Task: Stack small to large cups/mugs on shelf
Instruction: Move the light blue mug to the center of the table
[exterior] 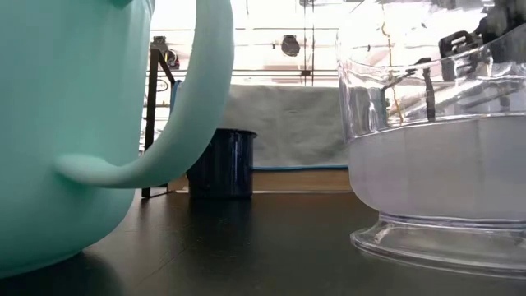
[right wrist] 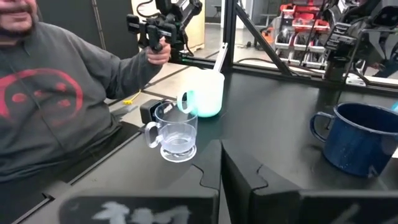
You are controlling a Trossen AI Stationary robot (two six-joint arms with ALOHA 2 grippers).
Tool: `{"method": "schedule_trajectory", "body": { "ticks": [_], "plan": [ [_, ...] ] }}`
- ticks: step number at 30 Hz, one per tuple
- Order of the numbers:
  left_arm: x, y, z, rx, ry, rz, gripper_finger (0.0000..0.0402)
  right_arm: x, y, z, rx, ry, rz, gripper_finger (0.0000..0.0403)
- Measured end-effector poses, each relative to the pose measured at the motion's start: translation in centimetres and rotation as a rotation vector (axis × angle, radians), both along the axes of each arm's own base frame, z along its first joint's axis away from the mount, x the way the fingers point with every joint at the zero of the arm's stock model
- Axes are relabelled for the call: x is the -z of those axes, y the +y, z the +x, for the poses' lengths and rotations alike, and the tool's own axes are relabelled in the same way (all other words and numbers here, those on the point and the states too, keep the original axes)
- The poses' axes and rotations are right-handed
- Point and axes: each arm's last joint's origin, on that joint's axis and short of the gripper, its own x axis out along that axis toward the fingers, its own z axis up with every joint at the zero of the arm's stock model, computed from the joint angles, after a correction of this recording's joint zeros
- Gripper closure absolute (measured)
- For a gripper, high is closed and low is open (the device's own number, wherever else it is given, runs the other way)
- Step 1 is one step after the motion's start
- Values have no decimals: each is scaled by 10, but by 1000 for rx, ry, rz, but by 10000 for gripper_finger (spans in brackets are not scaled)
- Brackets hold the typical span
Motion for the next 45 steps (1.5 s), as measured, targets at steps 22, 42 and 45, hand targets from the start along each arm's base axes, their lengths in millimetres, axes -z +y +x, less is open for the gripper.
{"method": "schedule_trajectory", "body": {
  "ticks": [22,42,45],
  "plan": [
    [-5,-5,1,184,-57,17,380,-1,0,0,-3,-13,8,403],
    [-19,-22,1,409,-195,-28,380,-1,0,0,-3,-13,8,403],
    [-24,-26,1,444,-247,-22,380,-1,0,0,-3,-13,8,403]
  ]
}}
